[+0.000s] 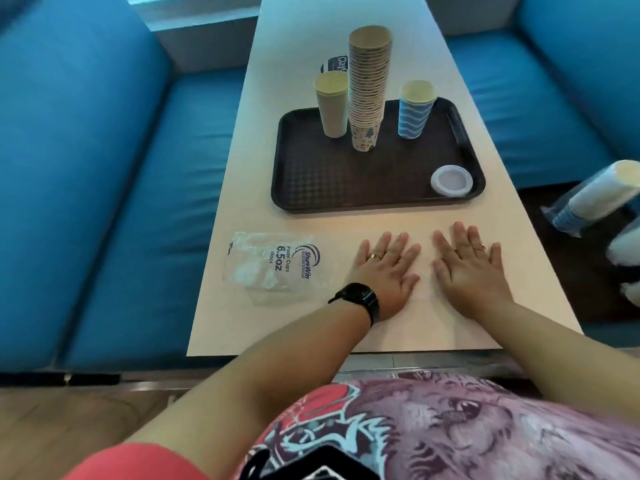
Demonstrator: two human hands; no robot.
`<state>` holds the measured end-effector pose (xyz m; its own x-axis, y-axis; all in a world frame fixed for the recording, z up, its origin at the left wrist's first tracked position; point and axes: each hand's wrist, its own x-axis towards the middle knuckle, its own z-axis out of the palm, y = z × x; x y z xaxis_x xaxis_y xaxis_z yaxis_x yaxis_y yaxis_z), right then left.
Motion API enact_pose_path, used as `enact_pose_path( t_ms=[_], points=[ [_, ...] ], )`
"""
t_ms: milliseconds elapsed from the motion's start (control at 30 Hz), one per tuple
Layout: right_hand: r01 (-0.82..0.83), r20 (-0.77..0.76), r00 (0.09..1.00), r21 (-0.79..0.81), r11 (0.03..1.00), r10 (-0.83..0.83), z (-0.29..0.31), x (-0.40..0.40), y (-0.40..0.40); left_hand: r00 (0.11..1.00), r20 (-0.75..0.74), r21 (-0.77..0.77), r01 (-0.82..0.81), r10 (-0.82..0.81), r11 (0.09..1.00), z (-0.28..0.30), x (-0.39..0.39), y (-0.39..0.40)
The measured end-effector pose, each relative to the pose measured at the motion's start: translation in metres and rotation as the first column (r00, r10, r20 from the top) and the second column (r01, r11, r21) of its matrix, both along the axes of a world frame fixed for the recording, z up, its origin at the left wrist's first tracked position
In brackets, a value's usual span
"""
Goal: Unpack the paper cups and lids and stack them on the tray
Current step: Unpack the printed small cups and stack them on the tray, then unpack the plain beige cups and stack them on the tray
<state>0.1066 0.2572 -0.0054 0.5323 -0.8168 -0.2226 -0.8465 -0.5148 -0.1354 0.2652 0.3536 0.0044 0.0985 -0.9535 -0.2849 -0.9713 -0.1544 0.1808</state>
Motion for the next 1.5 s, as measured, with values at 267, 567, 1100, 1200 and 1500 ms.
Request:
enact_pose_path(
  t_ms=[267,567,1100,1200,1500],
  points=[
    [0.002,-0.025,1.000,0.022,1.000,-0.001,0.001,-0.002,0.001,0.968,0.008,-0.025,-0.252,0.252,0.967,-0.001,0.084,0.060],
    [0.008,-0.084,0.996,0.028,1.000,-0.006,0.006,0.007,0.001,0.865,0.043,0.005,-0.501,0.500,0.866,0.005,0.166,0.129],
    [0.194,0.299,0.943,-0.132,0.972,-0.148,0.041,-0.028,-0.012,0.974,0.022,-0.239,-0.212,0.224,0.948,0.059,0.062,0.030],
    [0.288,0.436,0.881,-0.189,0.939,-0.182,0.042,-0.062,-0.029,0.993,0.008,-0.247,-0.115,0.121,0.962,0.066,0.025,-0.007],
    [0.460,0.469,0.809,-0.130,0.878,-0.354,0.032,-0.208,-0.113,0.990,-0.074,-0.281,0.093,-0.119,0.955,0.066,-0.119,-0.138]
  ],
)
